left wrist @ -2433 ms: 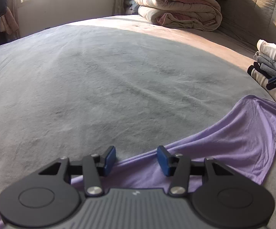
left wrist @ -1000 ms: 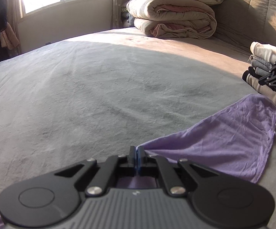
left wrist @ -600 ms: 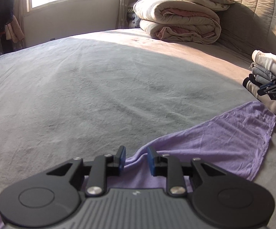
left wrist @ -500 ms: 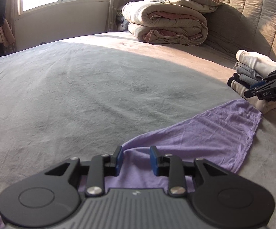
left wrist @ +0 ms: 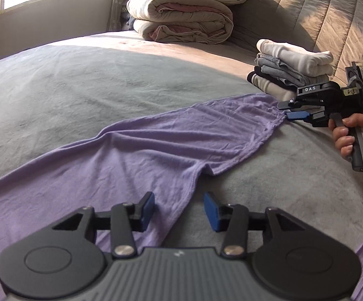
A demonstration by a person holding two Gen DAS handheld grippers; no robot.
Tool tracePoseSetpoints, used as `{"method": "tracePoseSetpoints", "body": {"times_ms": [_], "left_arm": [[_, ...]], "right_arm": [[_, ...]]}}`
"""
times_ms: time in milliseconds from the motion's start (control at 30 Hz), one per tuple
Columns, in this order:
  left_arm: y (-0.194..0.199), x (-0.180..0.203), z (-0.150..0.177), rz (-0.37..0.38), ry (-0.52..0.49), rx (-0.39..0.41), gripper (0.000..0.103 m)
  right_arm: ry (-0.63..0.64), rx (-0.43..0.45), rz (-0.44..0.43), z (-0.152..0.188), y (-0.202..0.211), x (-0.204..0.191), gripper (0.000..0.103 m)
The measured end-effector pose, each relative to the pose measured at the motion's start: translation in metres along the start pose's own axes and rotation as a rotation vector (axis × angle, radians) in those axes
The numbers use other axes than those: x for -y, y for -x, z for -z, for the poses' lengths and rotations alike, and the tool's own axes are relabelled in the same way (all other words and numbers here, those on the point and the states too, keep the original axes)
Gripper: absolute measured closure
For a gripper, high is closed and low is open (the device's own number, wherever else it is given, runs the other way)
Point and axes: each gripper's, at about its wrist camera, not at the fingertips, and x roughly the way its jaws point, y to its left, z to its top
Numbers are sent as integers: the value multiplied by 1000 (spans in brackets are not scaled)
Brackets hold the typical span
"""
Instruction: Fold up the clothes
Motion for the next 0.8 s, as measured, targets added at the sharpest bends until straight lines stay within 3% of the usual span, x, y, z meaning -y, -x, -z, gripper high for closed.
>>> {"method": "tracePoseSetpoints", "body": {"times_ms": [67, 300, 367, 467, 533, 667, 733, 800], "left_arm": [[1, -1, 6, 9, 13, -5, 57], [14, -6, 8, 58, 27, -46, 54], [19, -9, 11, 51, 44, -40, 54], [28, -14, 14, 41, 70, -33, 48], [33, -17, 17, 35, 87, -27, 47], [44, -23, 22, 22, 122, -17, 45], [49, -26, 25, 16, 140, -13, 45], [46, -27, 32, 11, 148, -28, 45]], "right_arm": [[-93, 29, -11, 0, -7, 10, 102], [160, 91, 171, -1, -9, -24, 103], [188, 81, 176, 0, -7, -30, 99], [226, 72, 165, 1, 2, -36, 83], [249, 77, 170, 3, 10, -37, 65], [183, 22, 77, 6, 15, -36, 61], [123, -12, 10, 10, 9, -32, 54], [139, 11, 30, 10, 3, -32, 55]]}}
